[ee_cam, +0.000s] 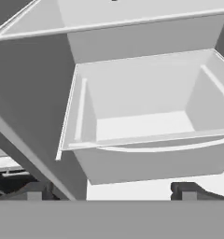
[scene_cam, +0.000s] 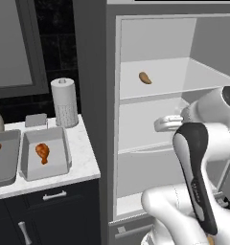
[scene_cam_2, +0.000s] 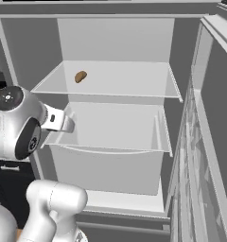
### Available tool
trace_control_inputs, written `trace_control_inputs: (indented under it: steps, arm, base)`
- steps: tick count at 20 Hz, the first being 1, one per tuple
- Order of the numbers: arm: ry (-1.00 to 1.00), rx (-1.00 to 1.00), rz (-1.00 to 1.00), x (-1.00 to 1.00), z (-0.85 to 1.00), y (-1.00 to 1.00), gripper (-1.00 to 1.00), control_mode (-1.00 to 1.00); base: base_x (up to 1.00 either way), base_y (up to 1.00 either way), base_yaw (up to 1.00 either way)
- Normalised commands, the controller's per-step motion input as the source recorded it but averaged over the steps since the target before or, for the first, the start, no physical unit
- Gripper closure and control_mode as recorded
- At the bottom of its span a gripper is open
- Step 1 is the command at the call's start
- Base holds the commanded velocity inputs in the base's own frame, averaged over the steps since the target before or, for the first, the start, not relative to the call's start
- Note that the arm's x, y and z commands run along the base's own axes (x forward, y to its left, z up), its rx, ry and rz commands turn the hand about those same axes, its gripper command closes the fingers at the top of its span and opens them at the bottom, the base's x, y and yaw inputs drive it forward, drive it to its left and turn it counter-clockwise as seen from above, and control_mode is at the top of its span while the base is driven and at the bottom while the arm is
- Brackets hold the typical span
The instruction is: Place one sweet potato and one chicken drumstick in each tupperware on the nearby counter, to pack two identical lunches.
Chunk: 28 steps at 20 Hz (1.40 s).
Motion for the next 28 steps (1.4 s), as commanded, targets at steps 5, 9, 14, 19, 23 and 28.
trace_control_inputs:
  steps: [5, 9, 14, 19, 23, 28]
  arm:
    - [-0.21, -0.06, 0.01, 0.44, 0.88, 0.05, -1.00, -1.00]
    - [-0.18, -0.09, -0.02, 0.59, 0.55, 0.02, -1.00, -1.00]
    - [-0.02, -0.01, -0.05, 0.65, 0.22, 0.00, -1.00, -1.00]
    - [0.00, -0.03, -0.07, 0.90, 0.05, 0.00, -1.00, -1.00]
    - [0.13, -0.03, -0.04, 1.00, -0.04, 0.00, -1.00, -1.00]
    - [0.05, 0.00, 0.00, 0.99, -0.02, 0.01, -1.00, -1.00]
  base:
    - [0.00, 0.00, 0.00]
    - [0.00, 0.00, 0.00]
    - [0.00, 0.00, 0.00]
    - [0.00, 0.00, 0.00]
    - [0.00, 0.00, 0.00]
    - [0.00, 0.00, 0.00]
